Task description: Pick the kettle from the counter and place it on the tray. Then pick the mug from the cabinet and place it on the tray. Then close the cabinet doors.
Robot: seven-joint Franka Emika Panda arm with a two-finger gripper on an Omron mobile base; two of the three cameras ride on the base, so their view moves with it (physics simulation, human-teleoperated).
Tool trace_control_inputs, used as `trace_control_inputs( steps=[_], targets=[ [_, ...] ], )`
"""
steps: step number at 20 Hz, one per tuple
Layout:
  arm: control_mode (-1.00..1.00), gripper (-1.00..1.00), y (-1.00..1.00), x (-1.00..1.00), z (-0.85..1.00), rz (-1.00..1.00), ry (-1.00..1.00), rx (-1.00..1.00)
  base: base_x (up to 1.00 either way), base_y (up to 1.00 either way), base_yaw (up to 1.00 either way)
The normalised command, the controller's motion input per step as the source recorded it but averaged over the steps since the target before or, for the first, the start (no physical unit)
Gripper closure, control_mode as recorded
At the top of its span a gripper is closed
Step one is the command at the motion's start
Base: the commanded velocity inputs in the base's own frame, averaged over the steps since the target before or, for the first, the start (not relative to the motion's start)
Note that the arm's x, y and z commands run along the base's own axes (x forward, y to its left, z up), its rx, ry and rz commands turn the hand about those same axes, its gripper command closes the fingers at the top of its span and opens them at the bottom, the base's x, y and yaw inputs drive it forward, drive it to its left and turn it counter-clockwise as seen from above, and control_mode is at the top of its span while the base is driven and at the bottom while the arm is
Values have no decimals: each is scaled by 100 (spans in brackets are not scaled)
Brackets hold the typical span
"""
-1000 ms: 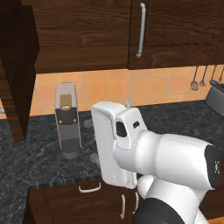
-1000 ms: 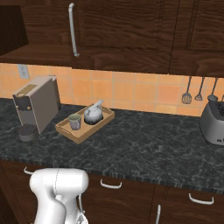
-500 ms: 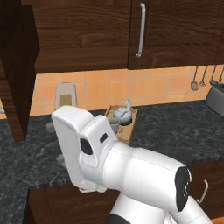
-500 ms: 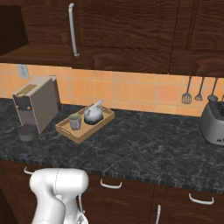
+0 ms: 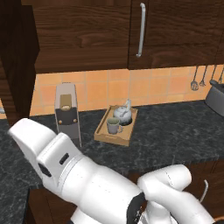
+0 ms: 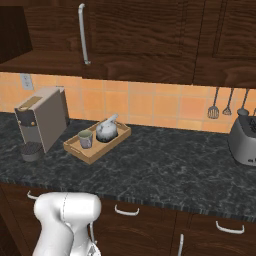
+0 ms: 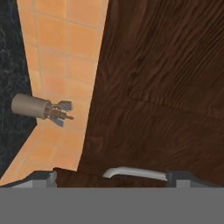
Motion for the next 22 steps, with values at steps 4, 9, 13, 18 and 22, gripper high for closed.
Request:
trace_control_inputs(
  steps=[4, 9, 13, 18, 22],
  targets=[
    [-100, -100, 46, 11, 0, 0, -3, 0, 0, 0, 0],
    [-100, -100, 48, 27, 0, -5, 0, 3, 0, 0, 0],
    [-100, -100, 46, 28, 0, -16, 0, 7, 0, 0, 0],
    [-100, -100, 40, 14, -3, -19, 0, 8, 0, 0, 0],
    [-100, -100, 27, 23, 0, -14, 0, 8, 0, 0, 0]
  ],
)
